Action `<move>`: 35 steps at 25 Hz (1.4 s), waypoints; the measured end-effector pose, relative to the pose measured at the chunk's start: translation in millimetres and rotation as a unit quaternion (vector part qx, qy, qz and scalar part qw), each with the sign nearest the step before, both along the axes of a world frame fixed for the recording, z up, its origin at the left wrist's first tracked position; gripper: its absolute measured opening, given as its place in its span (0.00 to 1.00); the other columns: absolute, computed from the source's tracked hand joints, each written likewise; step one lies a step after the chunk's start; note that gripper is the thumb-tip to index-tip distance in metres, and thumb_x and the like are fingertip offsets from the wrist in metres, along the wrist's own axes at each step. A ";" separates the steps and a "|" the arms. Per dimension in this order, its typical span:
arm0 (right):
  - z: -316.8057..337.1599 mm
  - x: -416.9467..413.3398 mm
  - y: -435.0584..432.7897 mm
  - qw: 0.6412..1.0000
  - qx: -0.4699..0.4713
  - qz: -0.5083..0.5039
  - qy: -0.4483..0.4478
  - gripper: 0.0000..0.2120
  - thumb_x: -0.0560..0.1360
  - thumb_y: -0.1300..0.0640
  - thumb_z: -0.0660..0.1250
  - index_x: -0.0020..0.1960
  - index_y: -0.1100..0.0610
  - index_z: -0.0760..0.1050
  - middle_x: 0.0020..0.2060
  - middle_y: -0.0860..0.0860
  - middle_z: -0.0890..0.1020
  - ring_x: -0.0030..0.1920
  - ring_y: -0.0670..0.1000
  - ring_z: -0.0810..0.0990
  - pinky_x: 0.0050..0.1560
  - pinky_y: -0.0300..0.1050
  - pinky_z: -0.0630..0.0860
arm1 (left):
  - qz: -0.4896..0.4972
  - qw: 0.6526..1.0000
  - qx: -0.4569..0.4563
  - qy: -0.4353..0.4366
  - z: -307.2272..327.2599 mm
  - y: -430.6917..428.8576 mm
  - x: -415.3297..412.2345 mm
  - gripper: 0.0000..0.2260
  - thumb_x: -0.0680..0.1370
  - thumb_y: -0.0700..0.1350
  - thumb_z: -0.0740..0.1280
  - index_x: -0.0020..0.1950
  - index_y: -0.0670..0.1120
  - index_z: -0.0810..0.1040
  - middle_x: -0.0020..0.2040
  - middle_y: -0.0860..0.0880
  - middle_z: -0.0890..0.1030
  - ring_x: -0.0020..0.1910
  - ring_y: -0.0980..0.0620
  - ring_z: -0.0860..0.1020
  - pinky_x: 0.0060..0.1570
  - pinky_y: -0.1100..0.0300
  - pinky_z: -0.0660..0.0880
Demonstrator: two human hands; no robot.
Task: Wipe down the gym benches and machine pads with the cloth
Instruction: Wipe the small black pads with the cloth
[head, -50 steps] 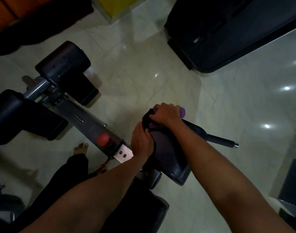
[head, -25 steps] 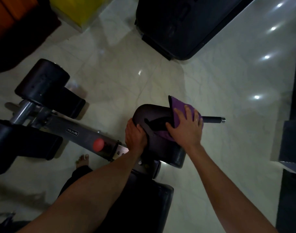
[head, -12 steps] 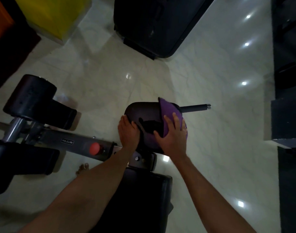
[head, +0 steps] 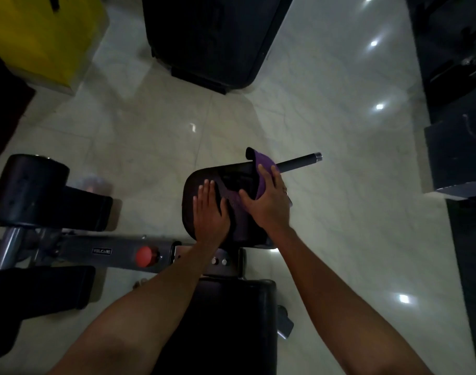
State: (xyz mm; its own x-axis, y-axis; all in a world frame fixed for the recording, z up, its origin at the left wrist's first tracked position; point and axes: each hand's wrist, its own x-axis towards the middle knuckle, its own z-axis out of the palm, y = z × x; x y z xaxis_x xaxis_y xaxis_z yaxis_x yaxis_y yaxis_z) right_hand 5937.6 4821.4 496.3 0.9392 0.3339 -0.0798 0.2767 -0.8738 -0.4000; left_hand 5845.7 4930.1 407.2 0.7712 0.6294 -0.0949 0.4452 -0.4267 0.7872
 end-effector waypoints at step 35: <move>-5.9 -103.4 -9.9 0.966 0.076 -0.248 0.013 0.38 0.70 0.32 0.64 0.75 0.49 0.66 0.73 0.53 0.70 0.74 0.57 0.67 0.74 0.60 0.65 | -0.012 0.999 0.006 0.033 9.6 3.0 1.2 0.30 0.80 0.54 0.48 0.81 0.43 0.58 0.81 0.47 0.59 0.81 0.50 0.54 0.80 0.50 0.48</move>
State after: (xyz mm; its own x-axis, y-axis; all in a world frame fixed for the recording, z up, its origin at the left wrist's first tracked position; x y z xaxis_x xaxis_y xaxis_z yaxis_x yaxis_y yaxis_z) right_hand 5834.2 4811.6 490.4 0.9850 -0.1461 -0.0915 -0.1723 -0.8264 -0.5361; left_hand 5846.8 4933.0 416.8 0.7778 0.6130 -0.1386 0.4864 -0.4474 0.7505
